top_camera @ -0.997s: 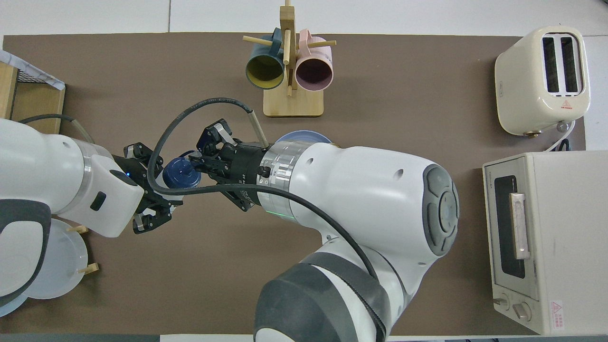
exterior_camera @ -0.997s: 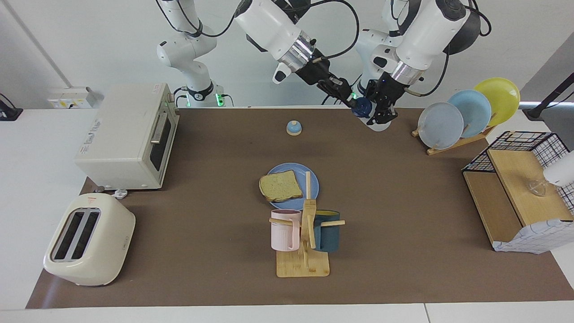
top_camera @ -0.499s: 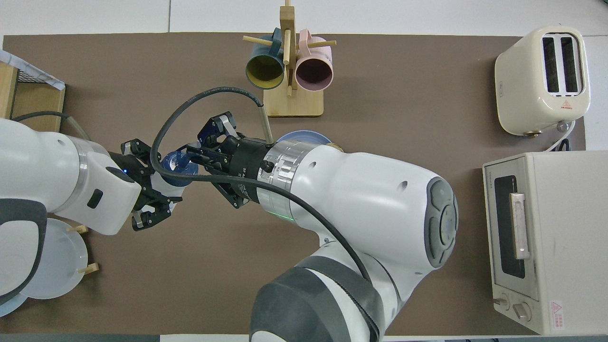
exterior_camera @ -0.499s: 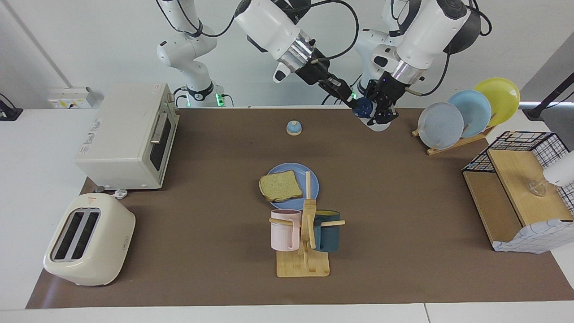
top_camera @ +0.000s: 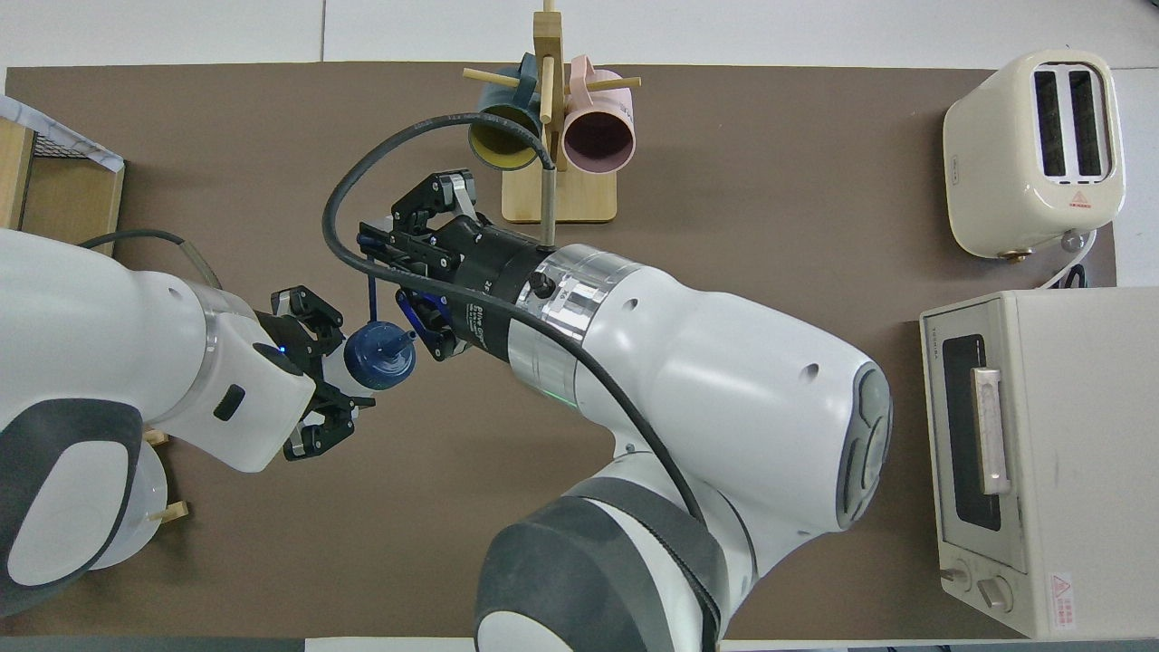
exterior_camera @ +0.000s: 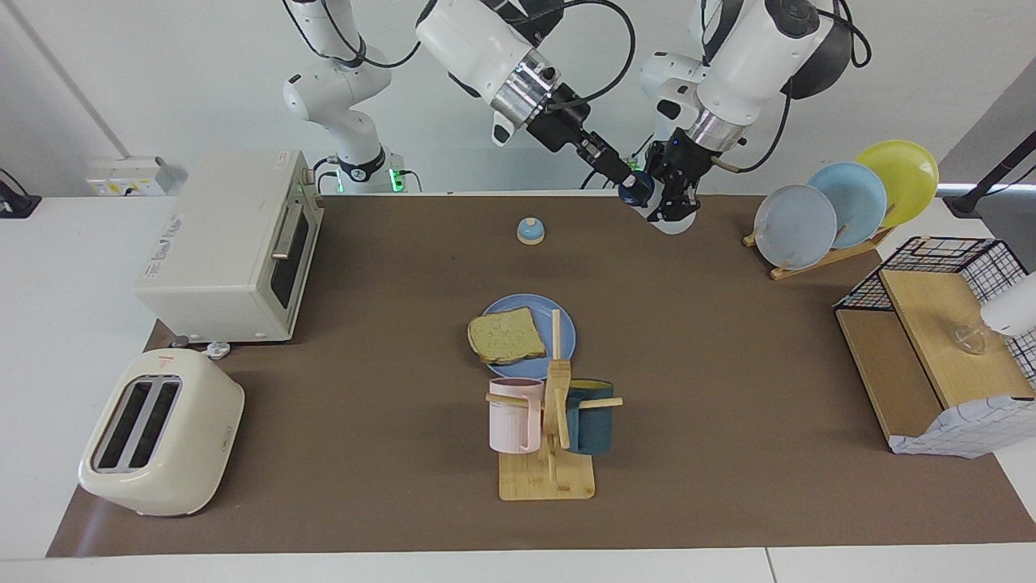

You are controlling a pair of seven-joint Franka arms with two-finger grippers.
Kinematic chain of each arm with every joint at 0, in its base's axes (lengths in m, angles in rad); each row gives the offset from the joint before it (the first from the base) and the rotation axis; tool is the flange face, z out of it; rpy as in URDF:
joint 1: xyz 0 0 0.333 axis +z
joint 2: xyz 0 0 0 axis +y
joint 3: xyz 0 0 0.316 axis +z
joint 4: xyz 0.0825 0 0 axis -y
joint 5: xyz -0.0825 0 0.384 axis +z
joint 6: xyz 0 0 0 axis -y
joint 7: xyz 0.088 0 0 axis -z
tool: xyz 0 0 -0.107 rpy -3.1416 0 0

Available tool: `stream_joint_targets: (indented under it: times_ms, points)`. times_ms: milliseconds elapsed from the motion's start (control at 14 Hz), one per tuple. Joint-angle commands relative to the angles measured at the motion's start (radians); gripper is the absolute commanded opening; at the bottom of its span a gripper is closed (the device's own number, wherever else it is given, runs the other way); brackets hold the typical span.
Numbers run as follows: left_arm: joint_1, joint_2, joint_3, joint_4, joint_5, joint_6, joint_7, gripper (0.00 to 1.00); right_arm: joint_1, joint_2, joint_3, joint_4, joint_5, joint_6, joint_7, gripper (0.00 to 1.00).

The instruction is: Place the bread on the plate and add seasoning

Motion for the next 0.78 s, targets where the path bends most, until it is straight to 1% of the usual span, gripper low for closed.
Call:
stream_joint_targets:
  times_ms: [0, 71, 142, 285, 356, 499, 712]
  points:
    - [-0.002, -0.024, 0.006, -0.038, 0.001, -0.028, 0.016, 0.00, -0.009, 0.008, -0.002, 0.024, 0.022, 0.032, -0.011, 0.25]
    - [-0.002, -0.024, 0.008, -0.038, 0.001, -0.028, 0.016, 0.00, -0.011, 0.006, -0.002, 0.023, 0.022, 0.024, -0.036, 0.87]
    - [-0.002, -0.024, 0.008, -0.038, 0.001, -0.028, 0.016, 0.00, -0.012, 0.004, -0.002, 0.017, 0.021, 0.021, -0.056, 1.00]
    - [-0.002, -0.024, 0.008, -0.038, 0.001, -0.030, 0.016, 0.00, -0.020, -0.005, -0.002, -0.008, 0.019, 0.006, -0.138, 1.00]
    - [-0.002, -0.024, 0.008, -0.038, 0.001, -0.030, 0.016, 0.00, -0.023, -0.012, -0.005, -0.013, 0.012, -0.046, -0.199, 1.00]
    - [0.000, -0.024, 0.009, -0.038, 0.001, -0.030, 0.016, 0.00, -0.050, -0.028, -0.011, -0.016, -0.023, -0.175, -0.346, 1.00]
    - [0.001, -0.016, 0.011, -0.029, 0.002, -0.016, 0.010, 0.00, -0.145, -0.045, -0.010, -0.016, -0.198, -0.397, -0.557, 1.00]
